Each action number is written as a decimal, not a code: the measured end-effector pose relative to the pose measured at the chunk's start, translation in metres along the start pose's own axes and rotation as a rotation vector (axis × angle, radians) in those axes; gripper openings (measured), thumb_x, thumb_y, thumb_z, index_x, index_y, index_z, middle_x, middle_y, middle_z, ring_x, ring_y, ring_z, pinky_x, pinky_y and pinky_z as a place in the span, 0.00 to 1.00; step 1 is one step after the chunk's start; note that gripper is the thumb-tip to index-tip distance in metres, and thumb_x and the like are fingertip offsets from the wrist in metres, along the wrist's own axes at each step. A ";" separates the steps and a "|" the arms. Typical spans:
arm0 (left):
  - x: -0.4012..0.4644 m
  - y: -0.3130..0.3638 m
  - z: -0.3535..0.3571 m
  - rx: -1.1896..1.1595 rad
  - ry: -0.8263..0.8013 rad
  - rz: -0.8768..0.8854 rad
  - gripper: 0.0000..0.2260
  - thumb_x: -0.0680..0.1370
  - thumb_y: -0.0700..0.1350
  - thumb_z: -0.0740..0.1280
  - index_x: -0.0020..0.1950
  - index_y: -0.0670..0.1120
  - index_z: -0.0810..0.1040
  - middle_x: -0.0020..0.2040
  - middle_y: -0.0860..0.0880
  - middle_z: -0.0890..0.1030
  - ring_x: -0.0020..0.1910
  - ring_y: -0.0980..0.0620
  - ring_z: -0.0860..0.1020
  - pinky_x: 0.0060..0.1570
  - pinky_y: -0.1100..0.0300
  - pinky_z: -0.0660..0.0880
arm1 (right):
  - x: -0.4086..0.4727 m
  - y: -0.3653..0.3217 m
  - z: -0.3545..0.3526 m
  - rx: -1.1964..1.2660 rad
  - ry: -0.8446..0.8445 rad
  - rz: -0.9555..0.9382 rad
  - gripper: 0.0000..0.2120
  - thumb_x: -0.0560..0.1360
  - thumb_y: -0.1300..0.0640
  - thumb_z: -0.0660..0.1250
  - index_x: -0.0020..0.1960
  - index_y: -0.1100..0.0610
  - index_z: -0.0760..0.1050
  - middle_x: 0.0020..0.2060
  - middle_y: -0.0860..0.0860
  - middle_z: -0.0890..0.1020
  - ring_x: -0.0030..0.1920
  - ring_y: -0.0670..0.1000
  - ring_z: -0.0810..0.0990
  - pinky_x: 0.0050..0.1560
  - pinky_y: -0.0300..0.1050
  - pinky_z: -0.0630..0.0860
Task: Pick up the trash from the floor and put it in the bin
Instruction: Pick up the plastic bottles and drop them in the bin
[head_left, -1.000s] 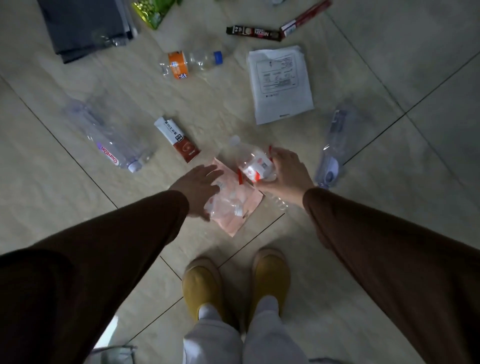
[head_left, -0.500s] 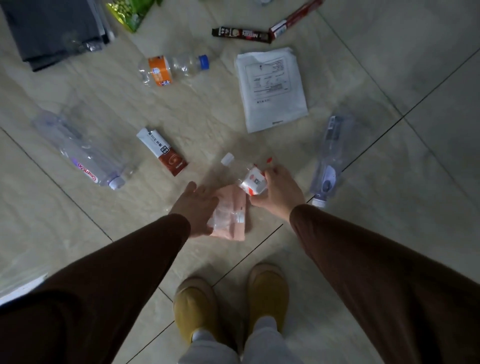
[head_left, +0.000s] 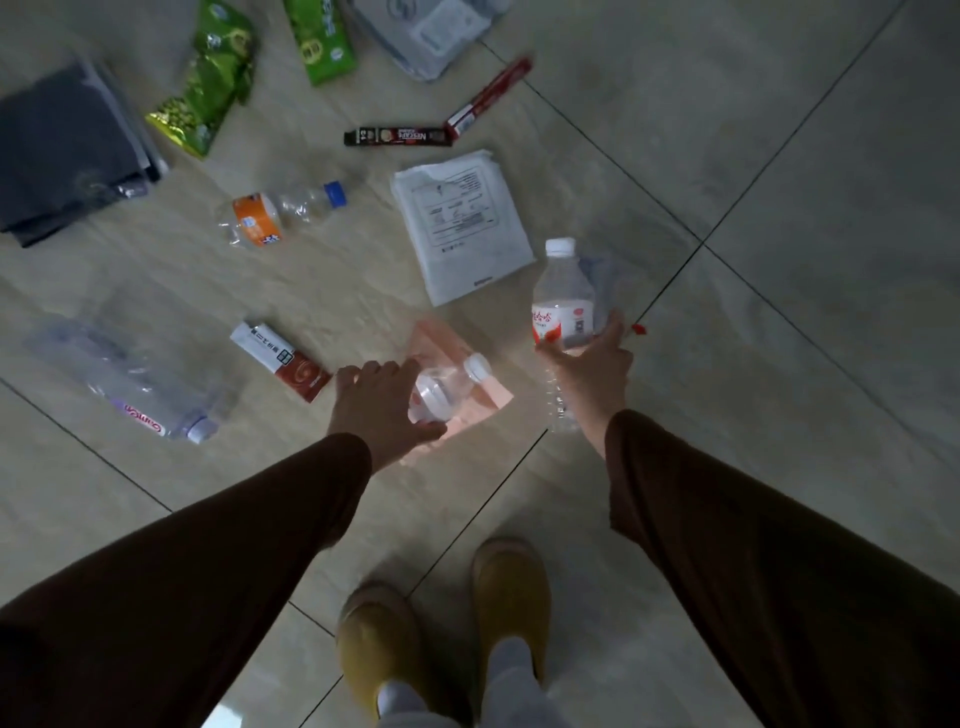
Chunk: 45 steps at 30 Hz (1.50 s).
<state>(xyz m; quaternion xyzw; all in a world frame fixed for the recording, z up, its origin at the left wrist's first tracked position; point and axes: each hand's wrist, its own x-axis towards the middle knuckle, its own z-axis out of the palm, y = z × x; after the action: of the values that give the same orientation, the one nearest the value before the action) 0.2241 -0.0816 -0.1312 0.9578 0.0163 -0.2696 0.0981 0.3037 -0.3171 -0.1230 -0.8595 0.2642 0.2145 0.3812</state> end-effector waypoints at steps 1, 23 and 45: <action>0.002 0.001 -0.001 -0.009 0.013 0.006 0.33 0.66 0.70 0.64 0.63 0.52 0.69 0.49 0.50 0.79 0.52 0.46 0.75 0.56 0.48 0.64 | 0.006 0.000 0.001 0.069 -0.022 0.042 0.33 0.69 0.42 0.77 0.66 0.56 0.71 0.53 0.50 0.79 0.64 0.58 0.75 0.68 0.60 0.74; 0.009 0.018 -0.009 -0.233 0.000 -0.092 0.35 0.67 0.68 0.69 0.66 0.48 0.69 0.52 0.46 0.80 0.53 0.45 0.78 0.59 0.49 0.69 | 0.022 0.010 -0.002 0.017 -0.259 0.044 0.35 0.63 0.35 0.79 0.65 0.50 0.77 0.67 0.55 0.70 0.62 0.57 0.81 0.39 0.49 0.88; -0.032 0.178 -0.302 -0.211 0.009 -0.244 0.33 0.69 0.67 0.66 0.66 0.48 0.67 0.56 0.47 0.78 0.53 0.46 0.79 0.56 0.50 0.71 | -0.053 -0.171 -0.323 0.240 -0.460 0.068 0.24 0.77 0.51 0.74 0.68 0.61 0.75 0.58 0.60 0.85 0.55 0.61 0.87 0.56 0.61 0.84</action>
<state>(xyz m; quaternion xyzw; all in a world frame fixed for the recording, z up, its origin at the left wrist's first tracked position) 0.3668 -0.1962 0.1700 0.9342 0.1613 -0.2723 0.1647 0.4227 -0.4522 0.1993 -0.7273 0.2230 0.3840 0.5233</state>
